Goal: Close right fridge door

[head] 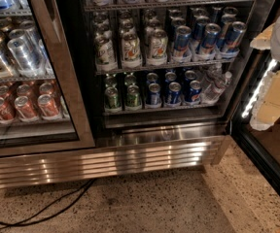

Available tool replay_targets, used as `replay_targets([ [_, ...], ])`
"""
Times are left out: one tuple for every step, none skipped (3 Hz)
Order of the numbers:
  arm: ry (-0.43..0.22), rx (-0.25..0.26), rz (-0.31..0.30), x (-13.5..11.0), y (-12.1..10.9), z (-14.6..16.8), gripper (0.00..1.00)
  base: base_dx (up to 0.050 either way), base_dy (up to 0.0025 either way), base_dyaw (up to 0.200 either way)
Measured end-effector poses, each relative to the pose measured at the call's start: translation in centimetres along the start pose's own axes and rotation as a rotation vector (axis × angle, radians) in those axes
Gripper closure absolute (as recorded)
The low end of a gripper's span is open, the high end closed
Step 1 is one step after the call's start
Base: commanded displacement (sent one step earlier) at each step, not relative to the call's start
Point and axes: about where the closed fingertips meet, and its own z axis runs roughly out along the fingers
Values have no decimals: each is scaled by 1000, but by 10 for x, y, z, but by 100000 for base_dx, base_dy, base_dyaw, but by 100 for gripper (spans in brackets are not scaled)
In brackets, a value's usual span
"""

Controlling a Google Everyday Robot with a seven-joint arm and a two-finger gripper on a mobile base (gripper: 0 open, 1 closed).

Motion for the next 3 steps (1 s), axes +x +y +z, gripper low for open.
replay_targets([
  [0,0,0,0,0,0,0,-5002,3,-19],
  [0,0,0,0,0,0,0,-5003,6,-36],
  [0,0,0,0,0,0,0,-4997,-6,44],
])
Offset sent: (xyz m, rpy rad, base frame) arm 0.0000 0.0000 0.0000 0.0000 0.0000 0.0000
